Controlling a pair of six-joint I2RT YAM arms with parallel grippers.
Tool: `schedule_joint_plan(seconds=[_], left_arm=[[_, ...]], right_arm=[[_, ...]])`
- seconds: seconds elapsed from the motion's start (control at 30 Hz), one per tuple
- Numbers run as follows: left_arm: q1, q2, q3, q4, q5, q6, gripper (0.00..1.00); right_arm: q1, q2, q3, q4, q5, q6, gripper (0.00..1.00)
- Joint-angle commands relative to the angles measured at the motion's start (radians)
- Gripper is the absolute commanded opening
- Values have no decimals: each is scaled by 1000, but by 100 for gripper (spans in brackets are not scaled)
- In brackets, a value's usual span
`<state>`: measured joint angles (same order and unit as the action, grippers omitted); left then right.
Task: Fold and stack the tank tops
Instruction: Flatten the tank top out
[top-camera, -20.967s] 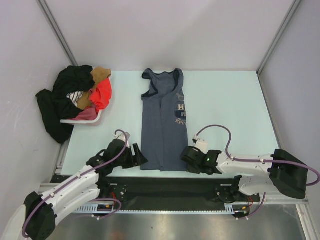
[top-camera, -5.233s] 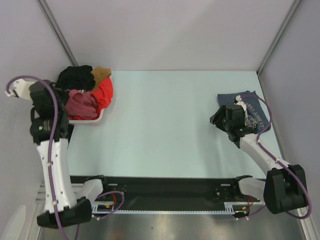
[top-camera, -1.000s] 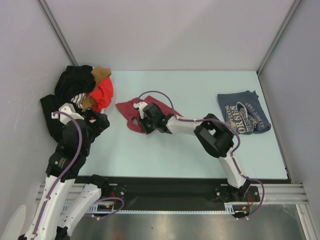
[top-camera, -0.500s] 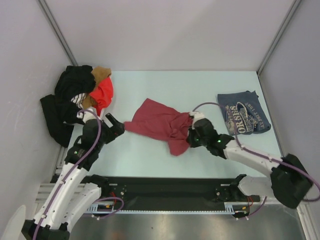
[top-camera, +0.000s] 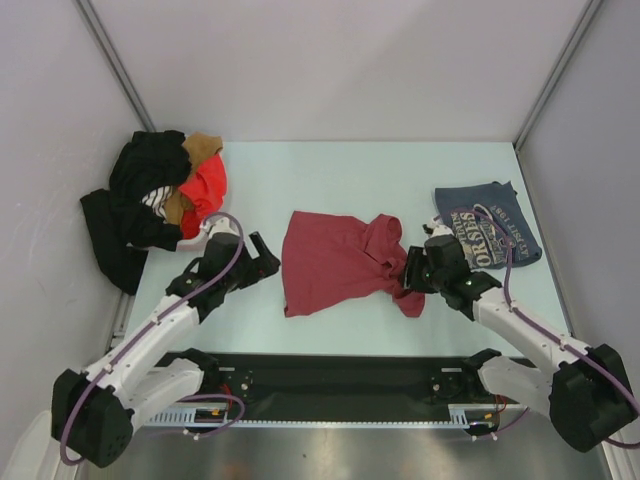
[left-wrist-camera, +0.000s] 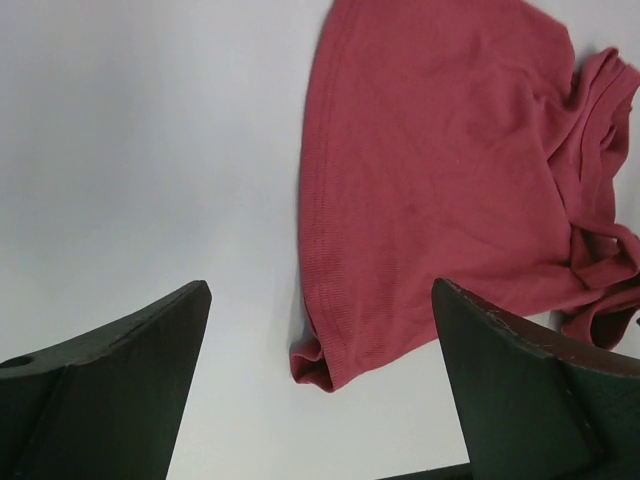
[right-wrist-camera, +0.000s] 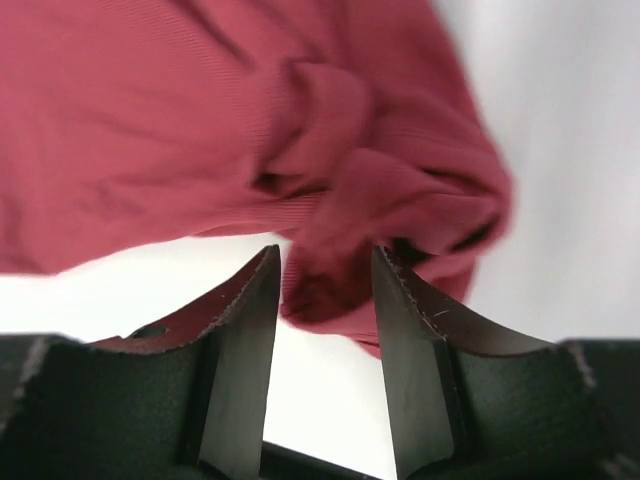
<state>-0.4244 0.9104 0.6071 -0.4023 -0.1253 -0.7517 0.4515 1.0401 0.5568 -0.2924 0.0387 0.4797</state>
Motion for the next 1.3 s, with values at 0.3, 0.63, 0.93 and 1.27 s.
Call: schedule_joint_plan(seconds=[0.3,0.63,0.93,1.27], left_arm=[[-157,91,-43,79,6,-18,95],[-235,122,-75,89,30,-35,86],[-295,148,-76,111,33,-57,75],[-306,137,-81,97,52,-52,57]], right_arm=[[255,210,192,-126,180,-23,47],[334,285,197,-246,403,100,50],[326,279,176,-242,408,102,45],[282,155,134,-211,376,123,0]])
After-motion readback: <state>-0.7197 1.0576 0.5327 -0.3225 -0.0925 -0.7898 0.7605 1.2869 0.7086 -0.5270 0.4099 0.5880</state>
